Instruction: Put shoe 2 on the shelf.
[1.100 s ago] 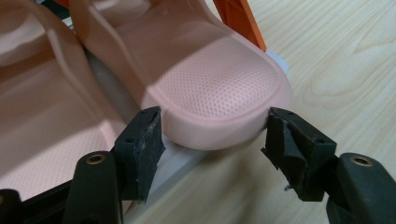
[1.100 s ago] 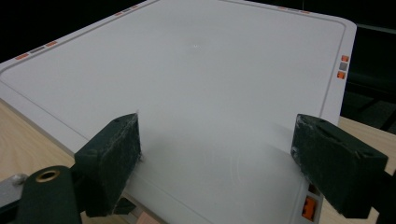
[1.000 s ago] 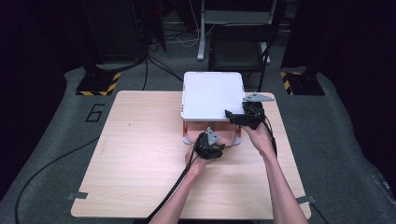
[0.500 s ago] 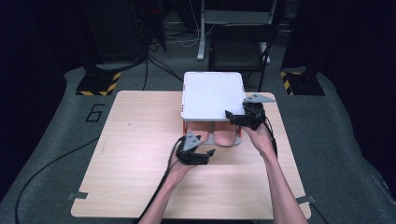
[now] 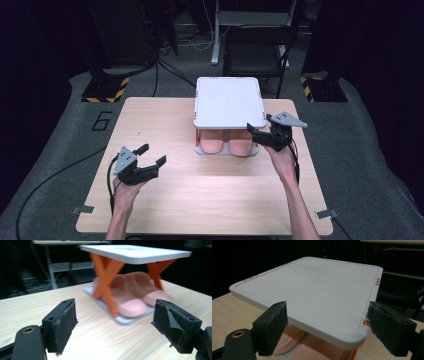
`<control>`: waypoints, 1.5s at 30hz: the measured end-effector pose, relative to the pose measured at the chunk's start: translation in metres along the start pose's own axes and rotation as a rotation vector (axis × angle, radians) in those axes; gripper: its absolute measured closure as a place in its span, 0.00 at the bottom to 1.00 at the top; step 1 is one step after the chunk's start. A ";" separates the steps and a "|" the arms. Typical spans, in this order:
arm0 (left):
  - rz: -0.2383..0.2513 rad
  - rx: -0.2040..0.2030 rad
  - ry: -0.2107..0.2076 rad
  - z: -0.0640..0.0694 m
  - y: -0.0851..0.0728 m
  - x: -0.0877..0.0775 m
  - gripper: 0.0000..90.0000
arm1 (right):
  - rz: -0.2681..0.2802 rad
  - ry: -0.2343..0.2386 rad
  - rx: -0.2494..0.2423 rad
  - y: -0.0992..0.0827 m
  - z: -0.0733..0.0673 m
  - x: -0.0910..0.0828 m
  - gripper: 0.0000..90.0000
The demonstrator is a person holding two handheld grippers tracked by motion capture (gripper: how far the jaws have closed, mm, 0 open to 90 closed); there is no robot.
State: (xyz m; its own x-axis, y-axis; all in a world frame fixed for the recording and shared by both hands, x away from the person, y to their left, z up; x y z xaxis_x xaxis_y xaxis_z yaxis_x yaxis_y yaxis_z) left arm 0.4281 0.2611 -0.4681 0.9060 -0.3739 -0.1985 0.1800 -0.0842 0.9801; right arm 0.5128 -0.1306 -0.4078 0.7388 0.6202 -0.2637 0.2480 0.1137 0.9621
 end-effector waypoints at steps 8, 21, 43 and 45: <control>0.033 -0.076 0.107 -0.040 -0.017 -0.023 0.21 | 0.059 -0.047 0.043 -0.027 -0.005 -0.055 0.18; -0.049 -0.040 0.145 -0.048 -0.038 -0.027 0.21 | -0.011 -0.101 0.057 -0.076 0.003 -0.080 0.18; -0.088 -0.032 0.157 -0.046 -0.053 -0.025 0.21 | 0.004 -0.101 0.069 -0.102 -0.002 -0.087 0.19; -0.090 -0.034 0.154 -0.046 -0.053 -0.025 0.21 | 0.007 -0.098 0.072 -0.103 -0.002 -0.087 0.19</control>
State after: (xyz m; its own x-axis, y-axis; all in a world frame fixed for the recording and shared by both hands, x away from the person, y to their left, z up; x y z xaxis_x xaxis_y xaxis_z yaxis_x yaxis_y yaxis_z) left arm 0.4136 0.3179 -0.5150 0.9333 -0.2196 -0.2841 0.2732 -0.0791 0.9587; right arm 0.4219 -0.1945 -0.4835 0.7976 0.5412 -0.2662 0.2847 0.0512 0.9572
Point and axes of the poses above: each handheld gripper's, and its own axes: x roughly forward along the jaws, y roughly out of its top, z roughly to its right, the point moved 7 cm from there along x, roughly forward along the jaws, and after that the axes turned 10 degrees about y, right-handed, at the moved point
